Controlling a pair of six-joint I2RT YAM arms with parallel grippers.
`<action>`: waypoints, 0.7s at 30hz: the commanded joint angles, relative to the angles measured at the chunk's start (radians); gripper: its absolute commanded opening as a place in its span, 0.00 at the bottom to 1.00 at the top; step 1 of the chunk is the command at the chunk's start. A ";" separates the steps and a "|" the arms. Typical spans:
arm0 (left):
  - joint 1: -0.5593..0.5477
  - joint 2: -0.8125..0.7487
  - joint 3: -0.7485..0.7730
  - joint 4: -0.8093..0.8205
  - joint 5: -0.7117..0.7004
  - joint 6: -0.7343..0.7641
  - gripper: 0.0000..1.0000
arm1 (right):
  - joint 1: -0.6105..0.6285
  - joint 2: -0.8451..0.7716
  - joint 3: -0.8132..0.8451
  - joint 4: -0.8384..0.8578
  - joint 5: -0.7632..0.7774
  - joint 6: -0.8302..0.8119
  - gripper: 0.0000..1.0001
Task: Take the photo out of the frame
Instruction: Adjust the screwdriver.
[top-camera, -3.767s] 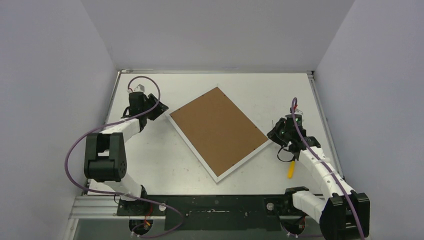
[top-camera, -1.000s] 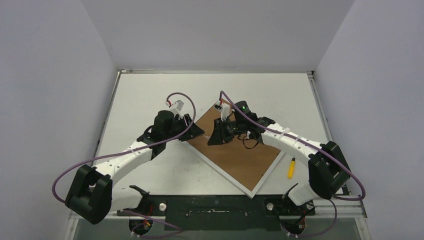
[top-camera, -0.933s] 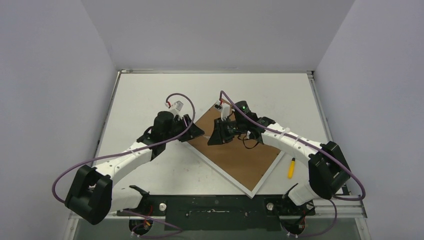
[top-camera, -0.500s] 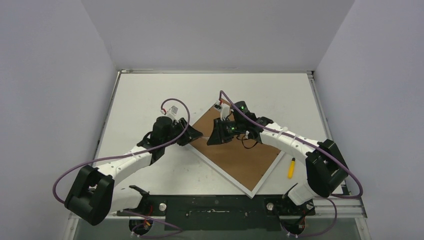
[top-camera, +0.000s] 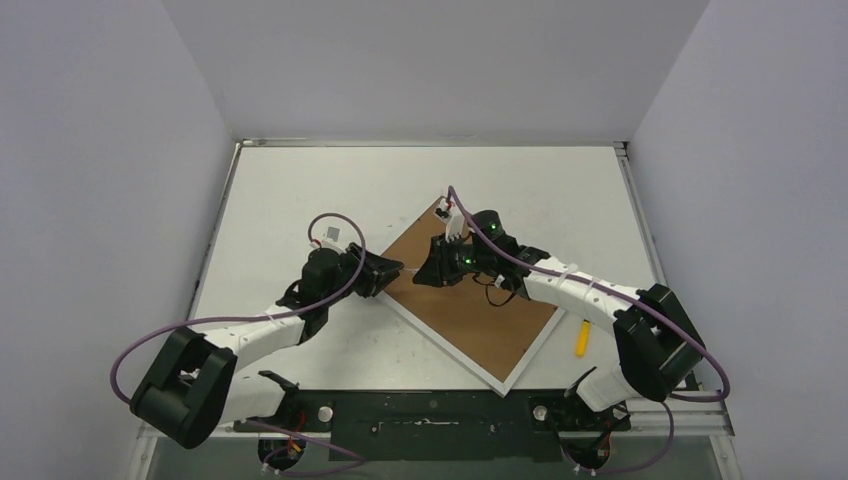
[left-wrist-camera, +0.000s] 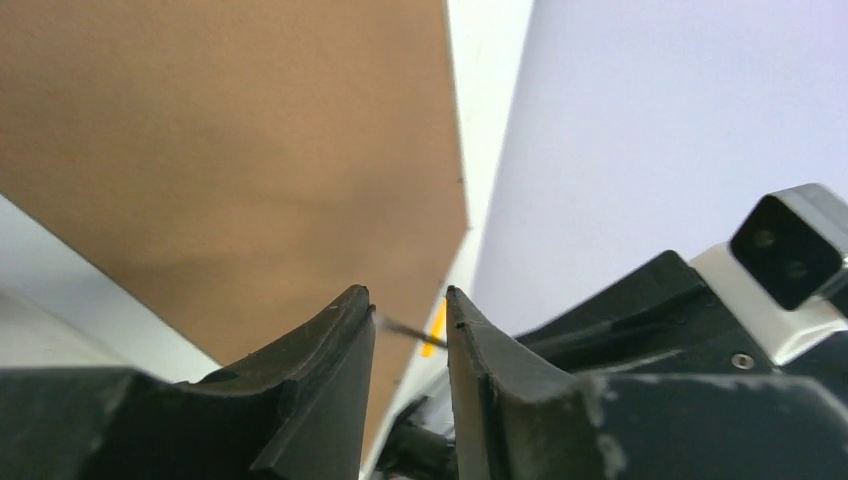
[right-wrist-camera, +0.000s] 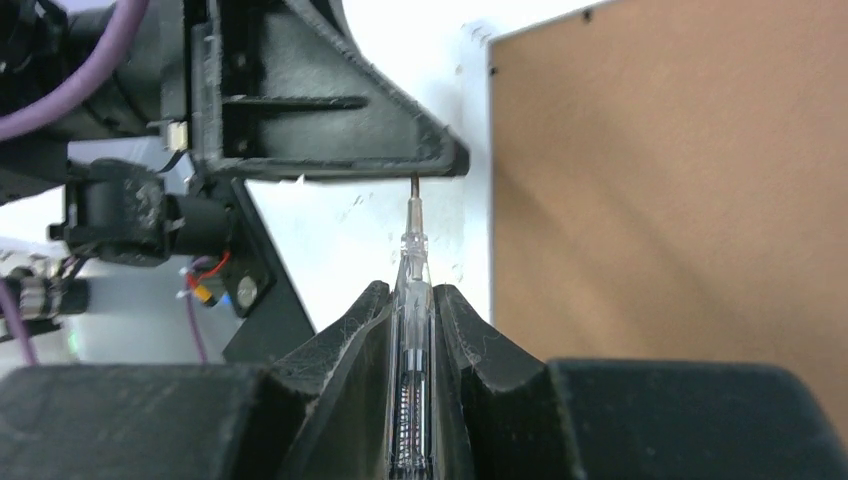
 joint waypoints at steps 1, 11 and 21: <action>-0.019 0.023 -0.031 0.206 0.013 -0.269 0.34 | 0.003 -0.031 -0.009 0.190 0.124 -0.061 0.15; -0.028 0.034 -0.060 0.302 -0.033 -0.500 0.29 | 0.007 -0.032 -0.030 0.227 0.150 -0.113 0.14; -0.034 -0.022 -0.089 0.281 -0.098 -0.585 0.00 | 0.009 -0.059 -0.095 0.337 0.121 -0.131 0.21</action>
